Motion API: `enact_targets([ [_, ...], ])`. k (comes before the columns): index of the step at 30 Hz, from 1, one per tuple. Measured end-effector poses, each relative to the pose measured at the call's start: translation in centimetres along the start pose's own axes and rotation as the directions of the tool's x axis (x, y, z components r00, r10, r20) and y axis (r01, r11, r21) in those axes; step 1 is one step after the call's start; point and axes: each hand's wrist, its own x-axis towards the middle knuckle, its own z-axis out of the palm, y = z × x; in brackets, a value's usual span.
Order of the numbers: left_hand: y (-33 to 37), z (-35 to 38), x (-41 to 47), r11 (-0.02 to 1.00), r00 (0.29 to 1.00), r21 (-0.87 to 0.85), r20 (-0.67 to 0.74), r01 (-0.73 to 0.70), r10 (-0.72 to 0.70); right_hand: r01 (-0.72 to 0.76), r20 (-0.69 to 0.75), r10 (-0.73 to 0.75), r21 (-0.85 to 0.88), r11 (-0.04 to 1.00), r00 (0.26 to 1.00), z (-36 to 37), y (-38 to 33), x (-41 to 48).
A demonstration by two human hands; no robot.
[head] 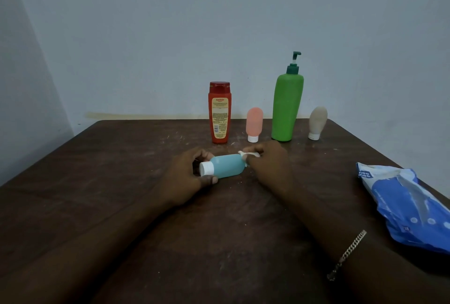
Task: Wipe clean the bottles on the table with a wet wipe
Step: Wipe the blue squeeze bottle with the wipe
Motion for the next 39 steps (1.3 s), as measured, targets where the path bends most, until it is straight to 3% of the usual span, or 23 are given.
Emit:
enact_targets([
  [4,0.2,0.0,-0.3,1.0,0.999,0.014,-0.019,-0.026,0.026,0.015,-0.006,-0.015,-0.005,1.0,1.0,0.3,-0.7,-0.3],
  [7,0.5,0.1,-0.5,0.999,0.999,0.011,-0.037,-0.033,0.033,0.124,-0.005,-0.124,-0.075,0.989,0.992,1.0,-2.3,-1.2],
  [14,0.8,0.1,-0.5,0.999,0.999,0.016,-0.043,-0.032,0.032,0.332,0.176,-0.311,-0.107,0.937,0.934,2.0,-4.5,-2.4],
  [22,0.9,0.0,-0.5,0.999,0.999,0.006,-0.031,-0.042,0.042,0.079,-0.016,-0.08,-0.06,0.995,0.997,0.0,-0.5,0.2],
  [28,0.8,0.0,-0.6,0.996,0.992,0.043,-0.09,-0.083,0.087,0.171,-0.03,-0.173,-0.072,0.983,0.984,0.6,-1.5,-0.7],
  [33,1.2,0.1,-0.7,0.993,0.986,0.007,-0.115,-0.122,0.122,0.156,-0.028,-0.158,-0.06,0.986,0.987,0.2,-1.9,-0.9],
  [39,1.1,0.6,-0.4,0.995,0.985,0.038,-0.139,-0.095,0.1,0.234,0.115,-0.222,-0.113,0.966,0.968,1.7,-3.5,-2.0],
])
